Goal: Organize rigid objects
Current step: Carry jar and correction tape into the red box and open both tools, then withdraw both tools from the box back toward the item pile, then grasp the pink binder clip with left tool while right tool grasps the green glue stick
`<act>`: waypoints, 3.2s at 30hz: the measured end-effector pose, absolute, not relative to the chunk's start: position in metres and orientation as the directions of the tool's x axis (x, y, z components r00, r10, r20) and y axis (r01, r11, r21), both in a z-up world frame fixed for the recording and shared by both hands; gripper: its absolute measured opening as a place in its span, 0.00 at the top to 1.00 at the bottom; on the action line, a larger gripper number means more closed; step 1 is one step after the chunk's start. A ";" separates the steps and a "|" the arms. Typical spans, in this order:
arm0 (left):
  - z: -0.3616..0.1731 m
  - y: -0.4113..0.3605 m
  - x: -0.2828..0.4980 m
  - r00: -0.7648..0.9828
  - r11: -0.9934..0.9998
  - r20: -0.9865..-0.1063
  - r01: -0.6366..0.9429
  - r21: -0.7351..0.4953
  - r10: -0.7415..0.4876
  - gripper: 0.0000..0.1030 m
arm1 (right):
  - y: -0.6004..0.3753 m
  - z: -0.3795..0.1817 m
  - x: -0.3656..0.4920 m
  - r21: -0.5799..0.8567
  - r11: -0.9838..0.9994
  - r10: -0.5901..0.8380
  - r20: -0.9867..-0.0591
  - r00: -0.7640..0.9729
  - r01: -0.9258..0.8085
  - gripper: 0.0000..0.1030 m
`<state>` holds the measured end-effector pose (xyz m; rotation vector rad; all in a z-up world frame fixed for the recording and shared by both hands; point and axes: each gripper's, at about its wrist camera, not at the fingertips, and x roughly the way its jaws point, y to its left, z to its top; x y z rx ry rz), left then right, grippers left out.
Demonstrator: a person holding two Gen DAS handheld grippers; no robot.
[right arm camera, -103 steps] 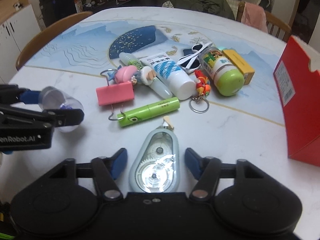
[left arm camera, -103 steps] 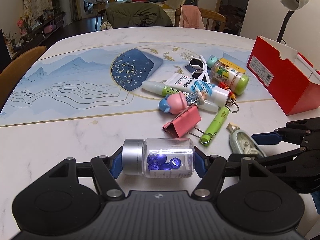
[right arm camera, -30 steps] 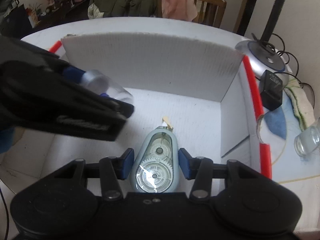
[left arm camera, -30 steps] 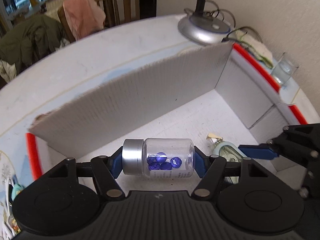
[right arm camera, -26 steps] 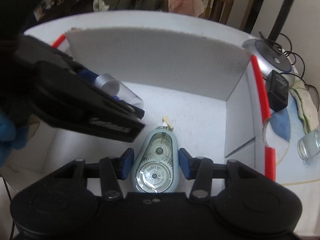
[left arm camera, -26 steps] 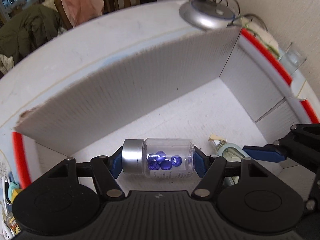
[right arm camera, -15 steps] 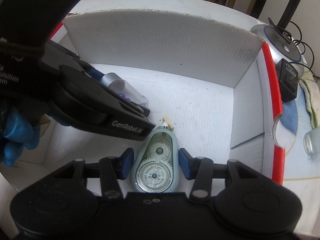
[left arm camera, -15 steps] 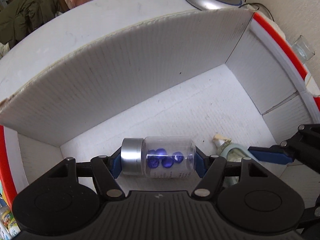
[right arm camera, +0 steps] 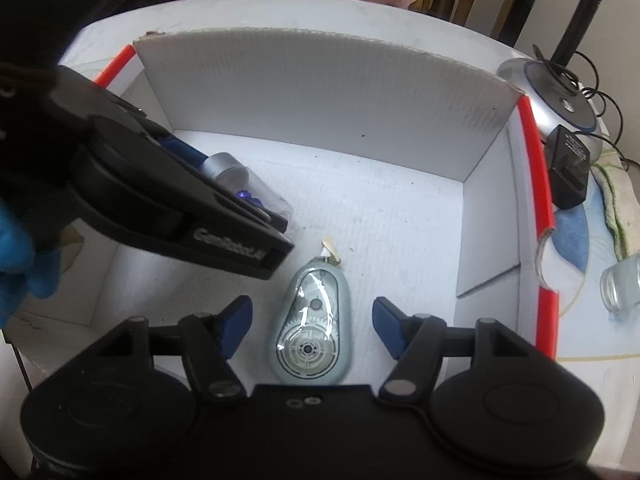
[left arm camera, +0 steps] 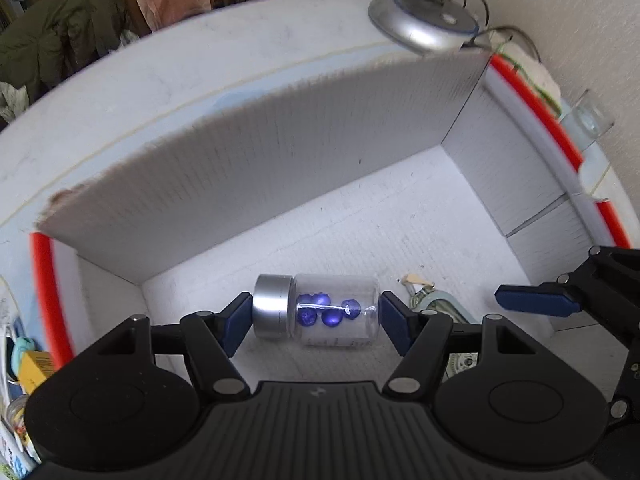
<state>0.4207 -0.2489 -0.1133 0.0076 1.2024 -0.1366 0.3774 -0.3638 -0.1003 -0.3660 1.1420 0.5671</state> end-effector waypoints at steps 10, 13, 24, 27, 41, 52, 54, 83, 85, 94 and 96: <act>-0.067 -0.240 0.384 0.472 0.992 -0.874 0.095 -0.082 -0.117 0.34 | -0.376 -0.069 0.354 -0.006 0.817 0.275 -0.875 0.398 -0.577 0.36; -0.056 -0.239 0.372 0.501 0.990 -0.856 0.107 -0.089 -0.131 0.34 | -0.375 -0.060 0.346 -0.011 0.817 0.287 -0.860 0.423 -0.577 0.36; -0.017 -0.216 0.313 0.600 0.988 -0.785 0.103 -0.113 -0.152 0.34 | -0.365 -0.028 0.309 -0.010 0.811 0.354 -0.788 0.504 -0.584 0.36; -0.007 -0.203 0.294 0.629 0.987 -0.761 0.103 -0.120 -0.158 0.34 | -0.362 -0.020 0.297 0.016 0.807 0.389 -0.766 0.512 -0.590 0.34; 0.016 -0.136 0.206 0.723 0.988 -0.675 0.082 -0.127 -0.147 0.27 | -0.331 0.002 0.236 0.073 0.819 0.463 -0.670 0.580 -0.570 0.16; 0.013 -0.081 0.146 0.750 0.992 -0.651 0.064 -0.107 -0.118 0.18 | -0.302 0.005 0.197 0.139 0.831 0.500 -0.609 0.615 -0.538 0.02; 0.011 -0.072 0.135 0.758 0.992 -0.641 0.062 -0.106 -0.116 0.17 | -0.295 0.005 0.191 0.150 0.828 0.510 -0.601 0.616 -0.540 0.01; -0.089 0.065 0.084 0.712 0.971 -0.702 -0.178 -0.159 0.016 0.00 | -0.178 -0.045 0.168 0.130 0.822 0.473 -0.698 0.538 -0.554 0.05; -0.098 0.070 0.086 0.701 0.968 -0.713 -0.190 -0.165 0.016 0.00 | -0.172 -0.051 0.171 0.117 0.826 0.457 -0.712 0.533 -0.552 0.05; -0.128 0.072 0.103 0.668 0.967 -0.744 -0.204 -0.156 0.021 0.00 | -0.143 -0.081 0.178 0.105 0.814 0.424 -0.779 0.462 -0.571 0.13; -0.134 0.072 0.106 0.658 0.967 -0.753 -0.207 -0.149 0.025 0.00 | -0.135 -0.087 0.178 0.105 0.810 0.420 -0.791 0.446 -0.577 0.16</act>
